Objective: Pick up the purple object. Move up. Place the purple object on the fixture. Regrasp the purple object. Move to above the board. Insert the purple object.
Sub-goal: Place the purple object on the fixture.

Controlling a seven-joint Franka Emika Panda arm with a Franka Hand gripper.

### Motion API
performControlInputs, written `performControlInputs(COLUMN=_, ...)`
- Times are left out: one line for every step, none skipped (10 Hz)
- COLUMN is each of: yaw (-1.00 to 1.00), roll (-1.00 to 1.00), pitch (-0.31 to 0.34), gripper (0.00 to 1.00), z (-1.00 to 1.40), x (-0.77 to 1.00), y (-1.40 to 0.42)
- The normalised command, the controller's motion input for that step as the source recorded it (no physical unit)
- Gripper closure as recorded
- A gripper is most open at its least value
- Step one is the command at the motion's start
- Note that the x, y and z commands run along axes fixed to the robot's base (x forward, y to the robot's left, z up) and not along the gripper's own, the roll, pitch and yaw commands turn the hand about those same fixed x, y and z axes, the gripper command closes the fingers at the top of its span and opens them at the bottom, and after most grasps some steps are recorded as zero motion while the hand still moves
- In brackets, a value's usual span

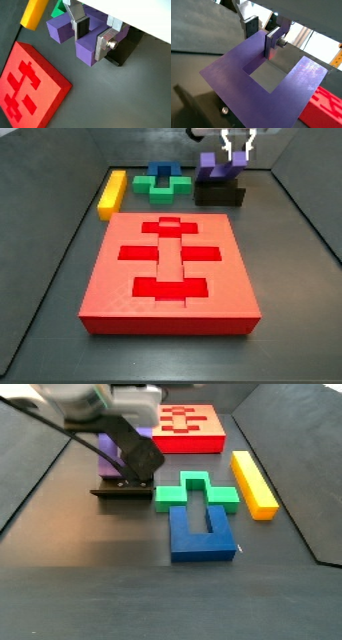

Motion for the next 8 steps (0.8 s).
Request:
performControlInputs(yaw=0.08, roll=0.0, pitch=-0.029, gripper=1.0, z=-0.29, x=-0.08, y=0.0)
performControlInputs(yaw=0.06, roll=0.0, pitch=-0.026, gripper=1.0, z=-0.28, x=-0.04, y=0.0)
performControlInputs(yaw=0.0, roll=-0.04, pitch=-0.023, gripper=1.0, z=-0.2, x=0.0, y=0.0)
performControlInputs(yaw=0.0, roll=-0.1, pitch=-0.04, gripper=1.0, z=-0.19, x=0.09, y=-0.01)
performControlInputs(yaw=0.0, roll=-0.13, pitch=-0.009, gripper=1.0, z=-0.12, x=0.16, y=0.0)
performControlInputs(yaw=0.0, roll=-0.13, pitch=0.0, gripper=1.0, z=-0.11, x=0.19, y=0.0)
performControlInputs(yaw=-0.04, roll=-0.14, pitch=-0.04, gripper=1.0, z=-0.17, x=0.29, y=-0.02)
performControlInputs(yaw=-0.05, roll=-0.12, pitch=-0.003, gripper=1.0, z=-0.14, x=0.28, y=0.0)
